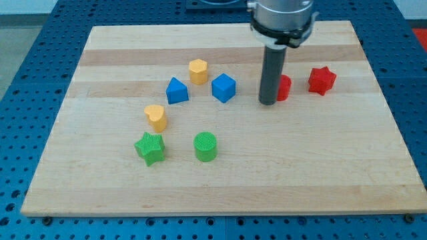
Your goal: Slide the red circle closer to red star
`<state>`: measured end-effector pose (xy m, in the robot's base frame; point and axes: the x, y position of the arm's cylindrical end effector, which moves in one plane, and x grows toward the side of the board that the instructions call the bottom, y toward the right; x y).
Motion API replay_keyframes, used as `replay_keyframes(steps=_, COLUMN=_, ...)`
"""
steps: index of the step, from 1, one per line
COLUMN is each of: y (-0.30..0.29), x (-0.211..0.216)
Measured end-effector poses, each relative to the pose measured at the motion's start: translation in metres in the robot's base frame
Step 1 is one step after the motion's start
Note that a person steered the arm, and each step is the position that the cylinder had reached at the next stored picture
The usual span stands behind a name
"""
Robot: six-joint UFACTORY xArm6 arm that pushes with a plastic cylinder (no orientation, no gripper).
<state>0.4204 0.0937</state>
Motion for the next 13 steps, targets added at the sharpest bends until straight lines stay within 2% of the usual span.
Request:
replay_keyframes(steps=2, y=0.052, x=-0.002)
replay_keyframes(steps=3, y=0.054, x=-0.002)
replay_keyframes(steps=5, y=-0.025, x=0.018)
replay_keyframes(steps=6, y=-0.022, x=-0.016)
replay_keyframes(steps=7, y=-0.021, x=-0.025)
replay_keyframes(steps=9, y=0.009, x=-0.025)
replay_keyframes(steps=13, y=0.027, x=-0.025)
